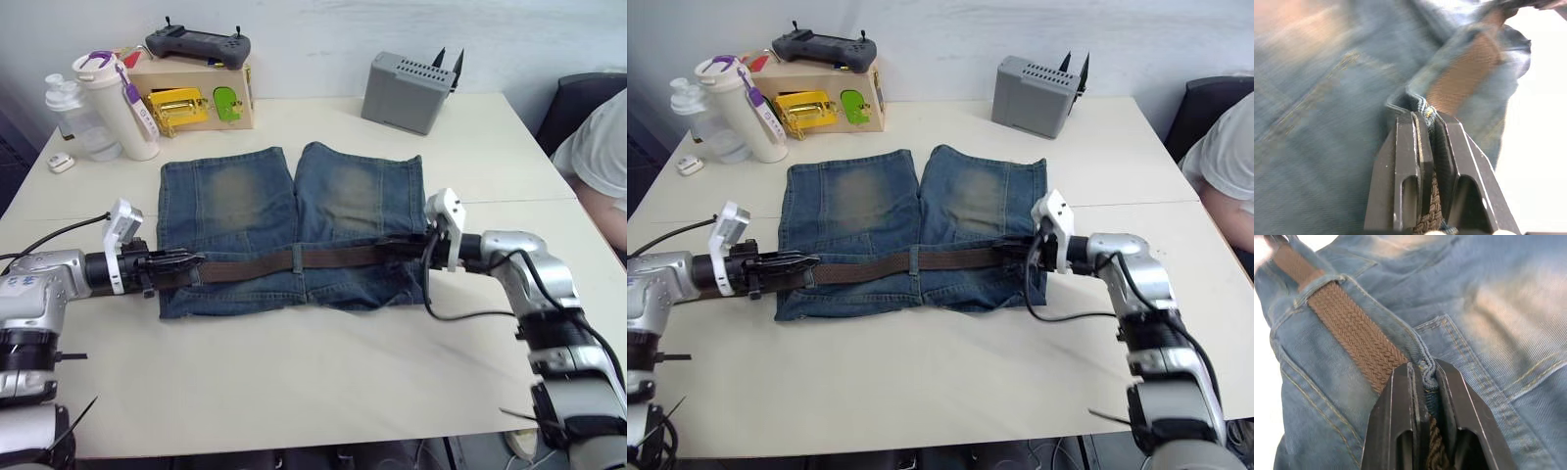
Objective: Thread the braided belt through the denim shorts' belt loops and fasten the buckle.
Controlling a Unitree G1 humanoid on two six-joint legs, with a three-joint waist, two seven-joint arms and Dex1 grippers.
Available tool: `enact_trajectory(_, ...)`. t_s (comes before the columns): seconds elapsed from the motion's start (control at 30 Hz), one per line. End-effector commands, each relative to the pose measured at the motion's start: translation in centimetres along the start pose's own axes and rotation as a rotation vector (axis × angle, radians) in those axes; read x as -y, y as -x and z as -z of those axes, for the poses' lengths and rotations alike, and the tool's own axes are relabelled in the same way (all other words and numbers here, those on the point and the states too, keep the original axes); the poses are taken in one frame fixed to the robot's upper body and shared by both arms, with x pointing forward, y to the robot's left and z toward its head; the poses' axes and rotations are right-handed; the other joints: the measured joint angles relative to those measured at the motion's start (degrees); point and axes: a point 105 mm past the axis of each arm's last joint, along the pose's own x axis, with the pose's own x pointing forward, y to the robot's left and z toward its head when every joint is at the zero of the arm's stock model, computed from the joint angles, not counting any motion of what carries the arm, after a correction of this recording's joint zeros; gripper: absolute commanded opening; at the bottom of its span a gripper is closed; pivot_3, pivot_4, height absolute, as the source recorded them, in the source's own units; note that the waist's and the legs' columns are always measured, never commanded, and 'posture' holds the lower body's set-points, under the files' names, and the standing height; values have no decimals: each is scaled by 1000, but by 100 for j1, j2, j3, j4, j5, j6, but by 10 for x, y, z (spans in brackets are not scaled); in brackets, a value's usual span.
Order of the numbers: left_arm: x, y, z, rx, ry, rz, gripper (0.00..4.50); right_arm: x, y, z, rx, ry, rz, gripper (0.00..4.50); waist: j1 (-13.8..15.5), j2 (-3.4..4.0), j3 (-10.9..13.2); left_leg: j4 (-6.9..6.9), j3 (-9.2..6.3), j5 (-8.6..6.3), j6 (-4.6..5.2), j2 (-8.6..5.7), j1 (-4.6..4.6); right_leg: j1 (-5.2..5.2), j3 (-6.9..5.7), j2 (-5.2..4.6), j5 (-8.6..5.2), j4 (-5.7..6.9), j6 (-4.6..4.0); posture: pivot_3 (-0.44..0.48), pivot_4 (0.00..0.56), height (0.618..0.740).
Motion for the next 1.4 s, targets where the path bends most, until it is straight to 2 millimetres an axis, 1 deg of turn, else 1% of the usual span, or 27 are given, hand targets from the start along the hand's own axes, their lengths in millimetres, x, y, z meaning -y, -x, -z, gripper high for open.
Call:
enact_trajectory(0.03,33,17,-7,-4,-81,103,0,-18,25,-57,199,488,125,2,-4,3,2,-2,0,-2,0,0,2,1,0,0,0,-3,1,0,150,736)
enact_trajectory(0.07,40,18,1,-47,-114,121,0,-39,29,-53,185,618,81,2,-7,4,3,-4,0,-3,0,0,1,1,1,0,-1,-7,3,0,150,736)
enact_trajectory(0.1,48,15,8,-84,-147,149,0,-58,32,-45,180,676,40,2,-4,4,3,-5,2,-3,-1,-1,5,3,2,0,-2,-8,3,0,150,736)
enact_trajectory(0.17,73,7,18,-137,-205,255,0,-98,43,-20,151,777,-59,2,28,1,1,-9,1,-4,-1,0,28,27,2,1,-2,-34,3,0,150,736)
enact_trajectory(0.2,85,5,26,-185,-244,311,0,-114,49,-9,154,803,-84,2,69,-5,-1,-23,-7,-16,17,-2,40,44,1,1,-2,-47,3,0,150,736)
enact_trajectory(0.27,95,6,50,-301,-338,371,0,-138,60,9,155,860,-124,2,103,-4,4,-45,-11,-18,20,-3,75,86,-3,2,-2,-75,3,0,150,736)
enact_trajectory(0.33,92,10,75,-428,-385,372,0,-147,70,18,173,846,-83,2,95,-1,5,-55,-2,-20,22,-7,116,123,6,-1,-1,-82,4,0,150,736)
enact_trajectory(0.4,81,14,93,-536,-414,332,0,-152,77,26,178,835,-59,2,89,-3,5,-90,4,-21,23,-4,219,214,10,2,-1,-110,-5,0,150,736)
enact_trajectory(0.47,76,11,100,-557,-431,323,0,-159,82,37,155,845,-76,2,112,-3,5,-97,3,-26,17,-1,244,237,11,3,-10,-111,-20,0,150,736)
enact_trajectory(0.6,79,6,103,-529,-473,351,0,-167,95,54,119,852,-122,2,144,3,7,-103,2,-27,19,-1,234,224,8,2,-11,-111,-22,0,150,736)
enact_trajectory(0.63,80,10,106,-548,-461,370,0,-167,100,60,94,850,-136,502,144,4,7,-103,1,-27,19,-1,234,224,7,2,-11,-111,-22,0,150,736)
enact_trajectory(0.67,81,14,107,-559,-438,377,0,-165,104,66,68,840,-144,1002,136,4,7,-103,1,-27,19,-1,235,224,7,2,-11,-110,-22,0,150,736)
enact_trajectory(0.7,81,17,107,-564,-423,381,952,-163,108,69,51,833,-147,1339,131,6,7,-100,0,-26,18,0,237,226,7,3,-11,-107,-22,0,150,736)
enact_trajectory(0.77,83,20,93,-494,-328,381,1730,-154,116,72,28,845,-123,2258,127,4,8,-99,1,-26,19,0,238,226,8,2,-11,-106,-22,0,150,736)
enact_trajectory(0.8,80,20,80,-438,-288,367,2220,-147,122,69,26,849,-96,2844,126,4,8,-99,0,-26,19,0,238,226,7,3,-12,-106,-23,0,150,736)
enact_trajectory(0.83,79,21,70,-400,-262,359,2664,-142,125,67,26,852,-78,3282,127,5,9,-97,0,-26,19,1,237,226,7,4,-12,-105,-23,0,150,736)
enact_trajectory(0.9,71,28,57,-368,-246,333,3632,-136,134,56,39,867,-59,4334,133,6,10,-89,-2,-26,19,1,235,225,5,4,-12,-101,-22,0,150,736)
enact_trajectory(0.93,67,31,45,-318,-225,309,4104,-132,138,47,51,877,-46,4500,133,6,10,-89,-2,-25,19,0,232,224,5,4,-12,-100,-22,0,150,736)
enact_trajectory(0.97,65,33,37,-279,-209,295,4429,-130,140,40,60,881,-37,4500,133,8,11,-90,-2,-25,19,0,231,223,4,5,-12,-103,-22,0,150,736)
enact_trajectory(1.03,58,35,11,-153,-163,259,4429,-112,139,20,80,875,38,4500,131,2,14,-91,-4,-26,19,1,229,221,3,7,-13,-104,-19,0,150,736)
enact_trajectory(1.1,58,36,-12,-27,-99,271,4429,-97,130,-3,129,877,93,4500,104,-3,17,-88,-7,-24,18,2,226,221,0,8,-13,-103,-18,0,150,736)
enact_trajectory(1.17,49,32,-22,35,-114,236,4429,-78,114,-22,160,843,143,4500,69,-4,18,-86,-6,-23,16,3,224,219,1,8,-12,-98,-17,0,150,736)
enact_trajectory(1.2,41,26,-27,59,-111,195,4429,-64,103,-26,147,788,171,4500,70,2,21,-86,-6,-22,14,3,227,220,2,8,-13,-98,-16,0,150,736)
enact_trajectory(1.23,36,23,-30,75,-105,168,4429,-54,96,-29,136,747,187,4500,68,2,21,-87,-6,-22,14,2,224,217,2,8,-13,-98,-15,0,150,736)
enact_trajectory(1.3,19,7,-31,64,-103,77,4429,-32,71,-18,42,563,171,4500,80,-5,23,-83,-8,-20,9,3,226,217,1,10,-13,-94,-15,0,150,736)
enact_trajectory(1.37,-9,-14,-20,-10,-124,-73,4429,7,48,-24,43,332,300,4500,100,-11,20,-77,-11,-19,8,3,222,213,-1,10,-13,-88,-15,0,150,736)
enact_trajectory(1.4,-21,-24,-15,-49,-131,-137,4429,21,37,-24,28,226,326,4500,113,-11,21,-76,-11,-19,8,3,221,212,-2,10,-13,-89,-15,0,150,736)
